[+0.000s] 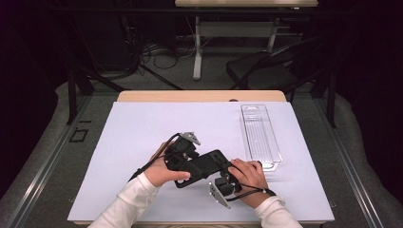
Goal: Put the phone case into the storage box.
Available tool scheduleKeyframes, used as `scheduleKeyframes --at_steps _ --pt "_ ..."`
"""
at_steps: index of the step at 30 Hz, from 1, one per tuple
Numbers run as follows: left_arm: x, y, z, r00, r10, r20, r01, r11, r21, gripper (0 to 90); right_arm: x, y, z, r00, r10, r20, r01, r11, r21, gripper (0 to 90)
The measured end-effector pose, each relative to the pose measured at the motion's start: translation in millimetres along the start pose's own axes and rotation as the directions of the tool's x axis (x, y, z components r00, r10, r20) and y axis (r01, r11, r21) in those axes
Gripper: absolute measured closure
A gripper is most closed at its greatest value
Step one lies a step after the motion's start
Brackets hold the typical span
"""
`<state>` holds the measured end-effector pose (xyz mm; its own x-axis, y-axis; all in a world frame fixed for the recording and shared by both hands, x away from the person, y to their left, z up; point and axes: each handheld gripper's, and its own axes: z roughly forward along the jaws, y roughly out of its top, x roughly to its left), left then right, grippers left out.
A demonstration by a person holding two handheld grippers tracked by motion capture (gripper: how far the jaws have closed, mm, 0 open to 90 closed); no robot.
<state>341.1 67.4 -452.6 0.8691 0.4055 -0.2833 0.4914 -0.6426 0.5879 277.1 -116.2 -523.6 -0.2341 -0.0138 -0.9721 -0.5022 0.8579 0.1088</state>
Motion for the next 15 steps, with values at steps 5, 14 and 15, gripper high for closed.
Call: scheduleKeyframes --at_steps 5,14,15 --pt "-0.5 -0.2 -0.3 0.9999 -0.001 -0.011 0.001 1.0000 -0.002 11.4 0.0 0.0 0.1 1.0000 -0.003 -0.004 0.003 1.000 -0.002 87.0" --pt "-0.9 -0.2 -3.4 0.9994 -0.007 -0.034 0.007 0.9998 -0.019 6.5 0.1 0.1 -0.1 1.0000 -0.005 -0.004 0.005 1.000 -0.004 87.1" --pt "-0.8 -0.2 -4.4 0.9993 -0.009 -0.035 0.008 0.9997 -0.023 6.4 0.2 0.1 -0.1 1.0000 -0.005 -0.004 0.005 1.000 -0.003 87.1"
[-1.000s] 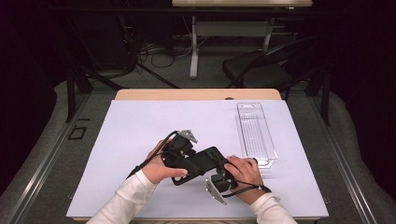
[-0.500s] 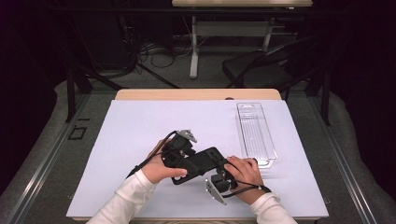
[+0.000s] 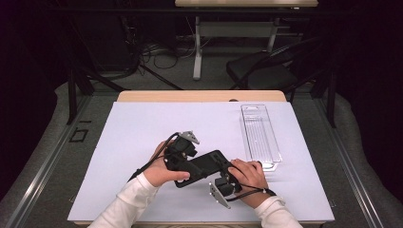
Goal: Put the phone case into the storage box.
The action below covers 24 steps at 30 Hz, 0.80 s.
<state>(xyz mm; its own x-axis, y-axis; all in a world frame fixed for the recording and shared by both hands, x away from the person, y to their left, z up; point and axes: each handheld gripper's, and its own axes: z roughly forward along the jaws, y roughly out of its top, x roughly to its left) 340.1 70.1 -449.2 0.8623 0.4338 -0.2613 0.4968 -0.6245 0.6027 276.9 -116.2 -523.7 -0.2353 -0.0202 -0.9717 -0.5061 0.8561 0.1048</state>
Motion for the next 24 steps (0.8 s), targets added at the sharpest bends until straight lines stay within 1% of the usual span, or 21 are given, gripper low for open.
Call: scheduleKeyframes --at_steps 4,6,7,8,9,10,11,12,13,16,17,18,19,21,22,23,24 --pt "0.3 0.3 -4.0 1.0000 0.000 -0.002 0.000 0.9999 -0.015 6.1 0.4 -0.2 -0.1 1.0000 0.002 -0.002 -0.002 1.000 0.004 87.1" --pt "0.2 0.3 -5.9 1.0000 -0.001 -0.002 0.001 0.9998 -0.021 6.2 -0.8 -0.6 0.0 0.9999 -0.015 -0.004 0.015 1.000 0.005 87.1" --pt "-0.2 0.5 -6.5 0.9999 0.001 -0.012 -0.001 0.9998 -0.019 6.2 -1.1 -0.7 0.0 0.9998 -0.019 -0.004 0.019 1.000 0.004 87.1" --pt "-0.4 0.5 -7.2 0.9999 0.001 -0.011 -0.001 0.9998 -0.021 6.3 -1.2 -0.8 0.1 0.9998 -0.021 -0.004 0.021 1.000 0.004 87.1" --pt "-0.7 0.5 -7.7 0.9999 0.001 -0.016 -0.001 0.9997 -0.024 6.3 -1.0 -0.9 -0.1 0.9998 -0.019 -0.004 0.019 1.000 0.006 87.1" --pt "-0.5 0.5 -8.0 0.9999 0.003 -0.013 -0.003 0.9996 -0.026 6.3 -0.5 -0.8 -0.3 0.9999 -0.010 -0.005 0.010 1.000 0.009 87.1" --pt "-0.8 0.5 -8.5 0.9998 0.002 -0.018 -0.003 0.9996 -0.027 6.4 0.1 -0.8 -0.2 1.0000 0.000 -0.003 0.000 1.000 0.008 87.1" --pt "-1.0 0.5 -9.1 0.9998 0.002 -0.018 -0.002 0.9997 -0.026 6.4 -0.4 -1.0 -0.4 0.9999 -0.009 -0.005 0.009 1.000 0.011 87.1" --pt "-0.8 0.5 -9.8 0.9999 0.002 -0.015 -0.003 0.9996 -0.027 6.5 -0.4 -1.3 -0.4 0.9999 -0.010 -0.004 0.010 1.000 0.011 87.1" --pt "-0.3 0.5 -12.8 0.9997 -0.001 -0.023 0.000 0.9995 -0.033 6.7 -0.8 -2.3 -0.3 0.9999 -0.010 -0.001 0.010 1.000 0.009 87.1" --pt "0.8 0.0 -13.9 0.9999 -0.004 -0.010 0.003 0.9991 -0.042 7.0 -0.4 -2.5 -0.1 1.0000 -0.004 0.002 0.004 1.000 0.007 87.1" --pt "1.1 0.0 -15.4 0.9997 -0.006 -0.022 0.005 0.9991 -0.041 7.1 -0.2 -2.9 -0.4 1.0000 0.001 0.002 -0.001 1.000 0.011 87.1" --pt "1.8 -0.2 -16.5 0.9997 -0.009 -0.024 0.008 0.9989 -0.046 7.4 -0.2 -3.3 -0.4 1.0000 0.002 0.002 -0.002 1.000 0.012 87.1" --pt "3.5 -0.7 -18.9 0.9998 -0.013 -0.016 0.012 0.9984 -0.055 7.6 -0.8 -4.4 -0.9 1.0000 -0.006 0.000 0.006 1.000 0.017 87.2" --pt "4.1 -0.8 -21.3 0.9994 -0.014 -0.030 0.012 0.9984 -0.055 7.9 -0.9 -4.6 -1.1 1.0000 -0.005 -0.001 0.005 1.000 0.019 87.2" --pt "5.5 -1.2 -22.8 0.9996 -0.019 -0.021 0.017 0.9978 -0.063 8.2 -0.9 -5.0 -0.9 1.0000 -0.004 0.003 0.004 1.000 0.015 87.1" --pt "6.6 -1.4 -24.5 0.9996 -0.019 -0.020 0.018 0.9978 -0.063 8.3 -1.0 -5.4 -1.2 1.0000 -0.003 0.003 0.003 1.000 0.017 87.1"
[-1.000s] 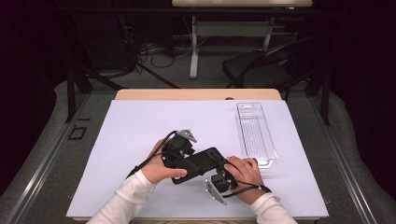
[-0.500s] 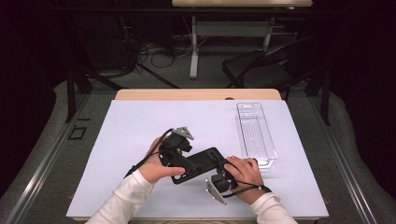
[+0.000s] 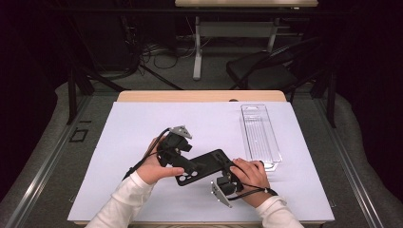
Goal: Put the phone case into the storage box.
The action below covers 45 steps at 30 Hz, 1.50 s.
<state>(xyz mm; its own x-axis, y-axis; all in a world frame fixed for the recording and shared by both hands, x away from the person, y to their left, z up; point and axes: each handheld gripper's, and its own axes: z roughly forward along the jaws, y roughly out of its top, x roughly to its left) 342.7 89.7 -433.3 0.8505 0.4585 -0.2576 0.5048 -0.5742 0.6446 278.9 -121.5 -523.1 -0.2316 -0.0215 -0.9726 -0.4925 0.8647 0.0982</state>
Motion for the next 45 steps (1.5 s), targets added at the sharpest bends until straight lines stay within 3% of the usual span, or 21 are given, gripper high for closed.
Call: scheduleKeyframes --at_steps 11,13,33,40,45 --pt "14.6 -3.7 -21.1 0.9984 -0.040 -0.040 0.039 0.9982 -0.047 15.7 -1.3 -4.4 -1.2 1.0000 0.008 -0.006 -0.008 1.000 0.012 87.2" --pt "16.9 -4.4 -22.7 0.9986 -0.041 -0.033 0.039 0.9977 -0.055 16.4 -1.0 -4.4 -1.1 0.9999 0.012 -0.005 -0.012 1.000 0.011 87.2" --pt "37.9 -11.9 -31.8 0.9887 -0.076 -0.129 0.066 0.9946 -0.080 39.8 -0.6 -5.6 -1.2 0.9982 0.053 -0.030 -0.052 0.999 0.009 87.3" --pt "44.0 -14.0 -29.2 0.9820 -0.047 -0.183 0.033 0.9963 -0.079 44.0 -1.1 -6.8 -1.4 0.9968 0.068 -0.042 -0.067 0.998 0.010 87.4" --pt "47.9 -15.6 -28.4 0.9809 -0.037 -0.191 0.020 0.9958 -0.090 44.7 -1.9 -7.7 -0.8 0.9954 0.077 -0.057 -0.077 0.997 0.002 87.5"
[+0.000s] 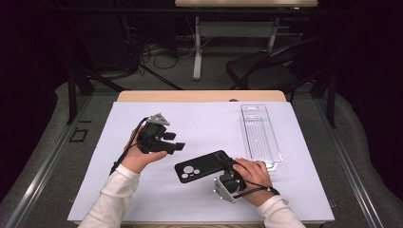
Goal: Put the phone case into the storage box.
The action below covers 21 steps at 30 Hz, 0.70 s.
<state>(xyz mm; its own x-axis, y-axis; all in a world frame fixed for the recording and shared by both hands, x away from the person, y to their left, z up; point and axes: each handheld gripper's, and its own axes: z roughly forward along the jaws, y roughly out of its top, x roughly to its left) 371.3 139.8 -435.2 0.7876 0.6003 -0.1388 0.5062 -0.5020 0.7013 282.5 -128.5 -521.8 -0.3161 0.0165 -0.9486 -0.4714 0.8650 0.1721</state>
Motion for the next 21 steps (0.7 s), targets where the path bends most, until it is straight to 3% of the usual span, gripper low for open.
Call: scheduleKeyframes --at_steps 11,17,21 --pt "4.9 -2.1 0.9 0.9988 0.005 -0.049 -0.005 0.9999 -0.014 40.2 -1.6 -1.4 -0.7 0.9990 0.045 -0.008 -0.045 0.999 -0.003 87.6" --pt "6.8 -3.0 1.8 0.9986 0.001 -0.054 -0.002 0.9998 -0.019 36.5 -2.8 -2.2 -0.9 0.9952 0.093 -0.032 -0.093 0.996 -0.011 87.7" --pt "7.7 -3.5 2.7 0.9994 0.006 -0.033 -0.007 0.9996 -0.027 32.5 -4.3 -2.7 -1.2 0.9890 0.137 -0.056 -0.138 0.990 -0.020 87.8"
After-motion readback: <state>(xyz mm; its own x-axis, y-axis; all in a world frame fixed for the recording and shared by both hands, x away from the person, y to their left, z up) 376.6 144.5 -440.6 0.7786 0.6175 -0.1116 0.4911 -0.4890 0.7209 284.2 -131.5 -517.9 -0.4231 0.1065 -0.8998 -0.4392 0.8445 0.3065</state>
